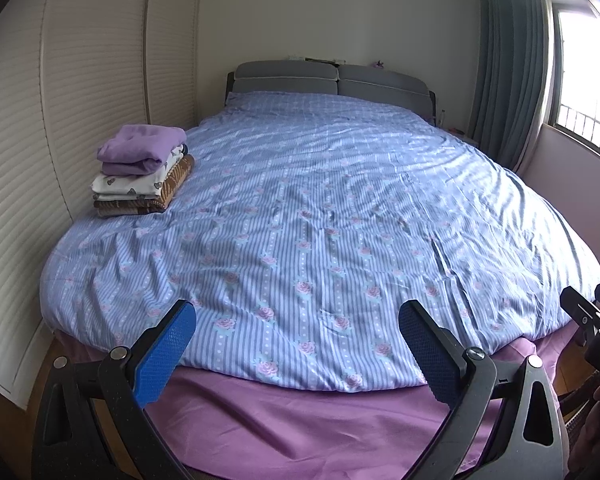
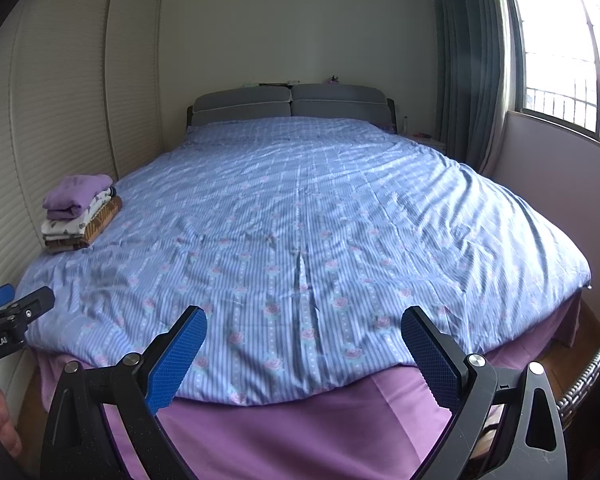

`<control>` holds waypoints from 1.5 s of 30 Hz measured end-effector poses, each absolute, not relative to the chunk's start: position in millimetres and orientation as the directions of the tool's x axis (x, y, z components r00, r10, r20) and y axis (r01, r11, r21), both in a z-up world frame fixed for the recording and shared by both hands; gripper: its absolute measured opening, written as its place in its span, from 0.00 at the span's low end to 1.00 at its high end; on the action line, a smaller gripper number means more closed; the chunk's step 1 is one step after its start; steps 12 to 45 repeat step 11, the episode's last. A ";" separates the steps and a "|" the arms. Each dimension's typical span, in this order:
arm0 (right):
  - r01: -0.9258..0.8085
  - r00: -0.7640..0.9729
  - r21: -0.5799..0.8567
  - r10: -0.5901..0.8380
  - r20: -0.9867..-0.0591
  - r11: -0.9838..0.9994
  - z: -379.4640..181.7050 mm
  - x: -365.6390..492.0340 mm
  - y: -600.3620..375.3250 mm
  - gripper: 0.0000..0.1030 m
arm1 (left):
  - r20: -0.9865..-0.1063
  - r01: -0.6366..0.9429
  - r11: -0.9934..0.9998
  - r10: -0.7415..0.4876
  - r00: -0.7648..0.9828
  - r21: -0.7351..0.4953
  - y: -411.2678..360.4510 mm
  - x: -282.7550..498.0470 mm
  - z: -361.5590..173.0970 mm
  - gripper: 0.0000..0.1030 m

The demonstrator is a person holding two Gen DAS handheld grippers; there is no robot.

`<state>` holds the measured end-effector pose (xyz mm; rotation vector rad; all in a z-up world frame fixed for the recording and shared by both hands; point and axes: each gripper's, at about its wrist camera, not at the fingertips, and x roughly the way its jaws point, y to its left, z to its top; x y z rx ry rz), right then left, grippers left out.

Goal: Fold small clothes

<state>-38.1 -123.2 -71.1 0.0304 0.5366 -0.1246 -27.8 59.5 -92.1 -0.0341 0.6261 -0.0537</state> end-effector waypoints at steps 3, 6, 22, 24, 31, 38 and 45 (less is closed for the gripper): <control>0.127 0.852 -0.002 -0.110 -0.512 0.992 -70.9 -38.1 -123.5 0.96 | -0.585 0.037 0.998 -0.058 0.809 -0.048 59.3 -27.9 -91.9 1.00; 0.125 0.853 -0.002 -0.109 -0.511 0.992 -70.6 -37.1 -125.0 0.96 | -0.587 0.036 0.998 -0.060 0.807 -0.052 60.9 -27.4 -93.2 1.00; 0.126 0.852 -0.001 -0.109 -0.512 0.992 -71.6 -37.5 -124.1 0.96 | -0.588 0.041 0.998 -0.062 0.807 -0.049 62.5 -27.0 -94.0 1.00; 0.126 0.852 -0.001 -0.109 -0.512 0.992 -71.6 -37.5 -124.1 0.96 | -0.588 0.041 0.998 -0.062 0.807 -0.049 62.5 -27.0 -94.0 1.00; 0.126 0.852 -0.001 -0.109 -0.512 0.992 -71.6 -37.5 -124.1 0.96 | -0.588 0.041 0.998 -0.062 0.807 -0.049 62.5 -27.0 -94.0 1.00; 0.126 0.852 -0.001 -0.109 -0.512 0.992 -71.6 -37.5 -124.1 0.96 | -0.588 0.041 0.998 -0.062 0.807 -0.049 62.5 -27.0 -94.0 1.00; 0.126 0.852 -0.001 -0.109 -0.512 0.992 -71.6 -37.5 -124.1 0.96 | -0.588 0.041 0.998 -0.062 0.807 -0.049 62.5 -27.0 -94.0 1.00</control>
